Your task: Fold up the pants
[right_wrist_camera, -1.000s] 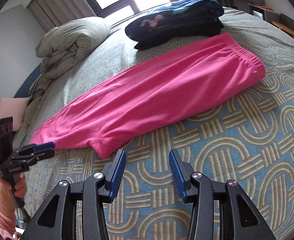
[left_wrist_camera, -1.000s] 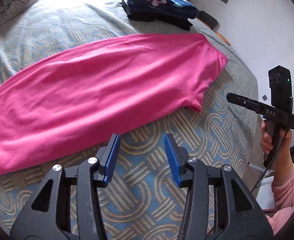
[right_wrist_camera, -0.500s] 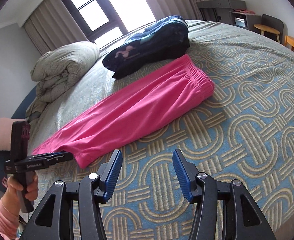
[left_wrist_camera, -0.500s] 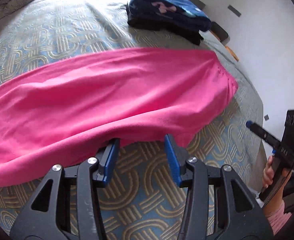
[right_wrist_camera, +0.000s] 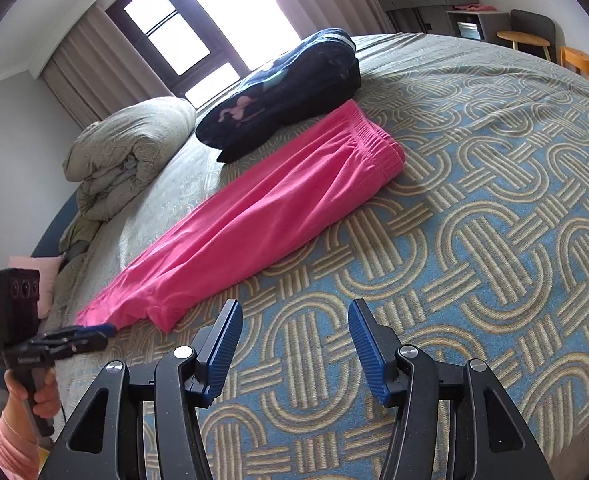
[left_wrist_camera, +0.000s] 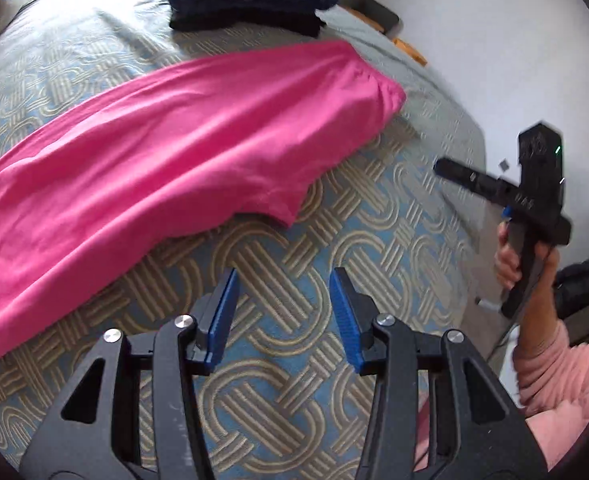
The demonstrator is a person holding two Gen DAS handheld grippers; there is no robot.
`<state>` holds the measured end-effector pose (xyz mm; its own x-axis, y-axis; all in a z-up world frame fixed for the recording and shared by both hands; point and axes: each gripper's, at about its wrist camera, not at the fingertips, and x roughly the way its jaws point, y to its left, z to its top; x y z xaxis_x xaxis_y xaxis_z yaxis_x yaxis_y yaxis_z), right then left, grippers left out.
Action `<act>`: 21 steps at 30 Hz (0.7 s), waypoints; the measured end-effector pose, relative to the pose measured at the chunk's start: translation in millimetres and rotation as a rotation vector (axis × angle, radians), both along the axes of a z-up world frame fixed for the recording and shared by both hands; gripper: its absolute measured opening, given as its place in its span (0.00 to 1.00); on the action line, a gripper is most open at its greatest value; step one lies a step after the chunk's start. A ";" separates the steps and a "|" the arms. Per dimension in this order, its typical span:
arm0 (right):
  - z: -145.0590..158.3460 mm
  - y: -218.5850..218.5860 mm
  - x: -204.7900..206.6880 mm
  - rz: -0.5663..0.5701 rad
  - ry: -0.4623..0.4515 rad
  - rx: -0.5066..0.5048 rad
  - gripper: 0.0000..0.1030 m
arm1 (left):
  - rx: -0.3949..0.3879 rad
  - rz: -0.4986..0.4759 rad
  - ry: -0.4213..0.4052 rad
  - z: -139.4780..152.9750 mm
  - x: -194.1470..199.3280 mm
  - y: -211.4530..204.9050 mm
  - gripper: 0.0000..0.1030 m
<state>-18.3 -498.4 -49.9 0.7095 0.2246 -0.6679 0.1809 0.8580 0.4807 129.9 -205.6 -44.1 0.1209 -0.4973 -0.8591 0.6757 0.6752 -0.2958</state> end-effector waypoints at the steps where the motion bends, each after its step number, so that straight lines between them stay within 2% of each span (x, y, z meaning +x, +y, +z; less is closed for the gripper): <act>1: 0.0 0.5 0.7 0.002 0.000 0.002 0.54 | 0.035 -0.010 -0.019 -7.8 0.5 -10.5 0.46; 3: 1.9 2.2 0.7 0.001 -0.004 0.006 0.54 | 0.056 0.012 -0.048 -17.0 10.7 -23.9 0.46; 7: 9.5 4.3 -2.6 0.002 -0.029 0.017 0.55 | -0.029 0.112 -0.097 -0.5 37.0 -27.1 0.46; 9: 9.8 2.9 -4.3 -0.002 -0.034 0.017 0.55 | -0.078 0.122 -0.130 14.0 43.6 -24.5 0.47; 11: 6.2 0.4 -5.4 -0.008 -0.030 0.024 0.55 | -0.093 0.091 -0.161 21.8 45.7 -29.2 0.49; 16: -5.9 -2.5 -0.7 -0.021 -0.004 0.057 0.55 | -0.025 0.032 -0.162 11.0 42.7 -50.2 0.50; 21: -0.5 -3.2 -2.4 -0.021 -0.020 0.049 0.55 | 0.021 -0.013 -0.167 4.6 14.6 -46.3 0.50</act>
<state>-20.7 -501.6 -50.5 0.7274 0.2413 -0.6424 0.1888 0.8296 0.5255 144.5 -251.9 -39.5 0.2563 -0.4819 -0.8379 0.7231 0.6709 -0.1646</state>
